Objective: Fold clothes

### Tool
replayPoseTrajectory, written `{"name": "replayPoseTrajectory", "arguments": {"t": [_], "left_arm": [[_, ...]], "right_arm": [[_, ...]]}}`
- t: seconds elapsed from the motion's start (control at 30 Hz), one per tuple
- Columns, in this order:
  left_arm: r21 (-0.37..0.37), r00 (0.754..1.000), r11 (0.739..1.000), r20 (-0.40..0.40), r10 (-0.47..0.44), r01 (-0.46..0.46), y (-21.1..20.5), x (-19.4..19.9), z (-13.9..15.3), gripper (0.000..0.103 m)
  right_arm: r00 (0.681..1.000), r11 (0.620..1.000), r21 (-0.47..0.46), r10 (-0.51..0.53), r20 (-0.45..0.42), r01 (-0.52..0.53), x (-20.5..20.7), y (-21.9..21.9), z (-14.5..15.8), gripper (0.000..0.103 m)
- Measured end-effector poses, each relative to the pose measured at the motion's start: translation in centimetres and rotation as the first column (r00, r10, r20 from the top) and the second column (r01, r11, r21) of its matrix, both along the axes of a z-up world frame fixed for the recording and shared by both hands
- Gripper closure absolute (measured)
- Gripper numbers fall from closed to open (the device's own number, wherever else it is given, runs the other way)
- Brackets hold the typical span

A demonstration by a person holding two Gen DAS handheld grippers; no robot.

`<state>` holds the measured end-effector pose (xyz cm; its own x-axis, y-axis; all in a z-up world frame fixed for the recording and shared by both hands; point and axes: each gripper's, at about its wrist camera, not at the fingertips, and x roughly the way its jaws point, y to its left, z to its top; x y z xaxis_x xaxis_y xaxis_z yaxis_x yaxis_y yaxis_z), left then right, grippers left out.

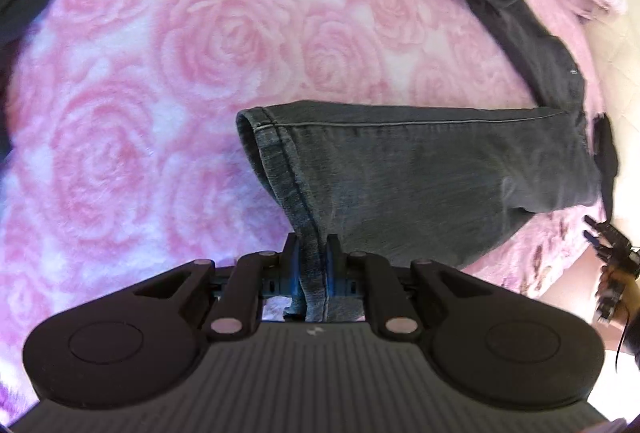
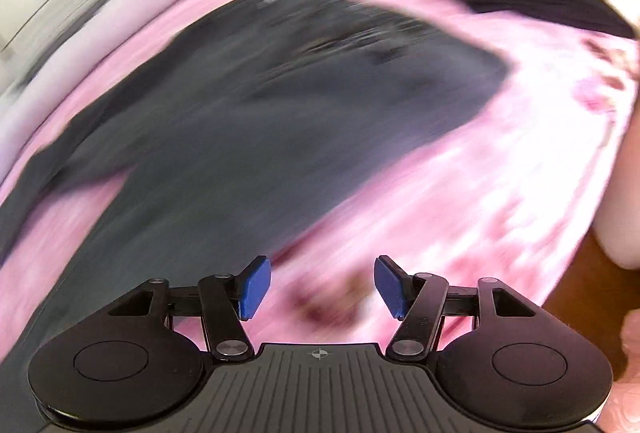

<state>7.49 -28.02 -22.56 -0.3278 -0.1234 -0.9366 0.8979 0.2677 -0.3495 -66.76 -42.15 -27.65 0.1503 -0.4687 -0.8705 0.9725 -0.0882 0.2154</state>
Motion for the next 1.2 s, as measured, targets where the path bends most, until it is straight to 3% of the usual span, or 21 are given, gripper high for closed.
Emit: {"name": "replayPoseTrajectory", "arguments": {"t": [0.1, 0.23, 0.33, 0.43, 0.47, 0.5, 0.53, 0.6, 0.73, 0.87, 0.97, 1.07, 1.2], "left_arm": [[0.028, 0.995, 1.0, 0.095, -0.014, 0.012, -0.6, -1.7, 0.7, 0.094], [0.06, 0.976, 0.998, 0.216, -0.001, -0.012, -1.5, -4.6, 1.4, 0.094], [0.081, 0.962, 0.997, 0.274, -0.015, -0.008, -2.2, -6.9, 1.8, 0.094], [0.103, 0.952, 0.995, 0.304, -0.028, -0.004, -2.7, -8.4, 2.2, 0.094], [0.109, 0.951, 0.994, 0.308, -0.036, 0.002, -2.7, -8.8, 2.5, 0.094], [0.114, 0.949, 0.993, 0.311, -0.047, 0.011, -2.7, -9.2, 2.9, 0.094], [0.118, 0.948, 0.993, 0.313, -0.062, 0.026, -2.7, -9.6, 3.5, 0.094], [0.126, 0.947, 0.99, 0.306, -0.094, 0.058, -2.3, -10.1, 5.3, 0.094], [0.122, 0.953, 0.989, 0.283, -0.111, 0.079, -1.2, -9.8, 9.0, 0.094], [0.155, 0.948, 0.983, 0.284, -0.144, 0.103, -0.1, -9.5, 9.2, 0.094], [0.193, 0.939, 0.974, 0.298, -0.17, 0.115, 0.6, -9.7, 6.2, 0.094], [0.227, 0.941, 0.965, 0.278, -0.193, 0.131, 1.6, -10.5, 2.5, 0.093], [0.256, 0.943, 0.954, 0.252, -0.219, 0.153, 3.7, -10.5, -0.6, 0.091]], "right_arm": [[0.996, 0.996, -0.035, -0.076, 0.056, 0.078, -5.9, -4.0, -1.6, 0.042], [0.969, 0.99, -0.062, -0.113, 0.22, 0.13, -11.2, -8.0, -4.5, 0.042], [0.951, 0.986, -0.121, -0.073, 0.302, 0.114, -13.3, -10.0, -5.7, 0.041], [0.883, 0.976, -0.089, -0.137, 0.448, 0.197, -15.6, -11.7, -6.3, 0.044], [0.873, 0.979, -0.073, -0.136, 0.467, 0.192, -16.0, -12.4, -6.3, 0.051], [0.871, 0.985, -0.051, -0.123, 0.476, 0.167, -16.3, -13.1, -6.0, 0.076], [0.871, 0.989, -0.032, -0.109, 0.48, 0.141, -16.1, -13.7, -5.4, 0.086], [0.889, 0.996, 0.003, -0.079, 0.451, 0.087, -16.4, -14.1, -3.2, 0.094], [0.916, 0.997, 0.077, -0.033, 0.4, 0.002, -17.8, -13.4, 3.5, 0.096], [0.964, 0.989, 0.122, 0.049, 0.261, -0.083, -17.1, -14.4, 8.7, 0.096], [0.981, 0.981, 0.147, 0.104, 0.161, -0.128, -14.8, -15.4, 7.7, 0.094], [0.992, 0.977, 0.175, 0.11, 0.056, -0.118, -12.9, -15.1, 4.5, 0.091], [0.992, 0.972, 0.235, 0.047, -0.115, -0.018, -11.8, -12.4, 2.6, 0.064]]}}
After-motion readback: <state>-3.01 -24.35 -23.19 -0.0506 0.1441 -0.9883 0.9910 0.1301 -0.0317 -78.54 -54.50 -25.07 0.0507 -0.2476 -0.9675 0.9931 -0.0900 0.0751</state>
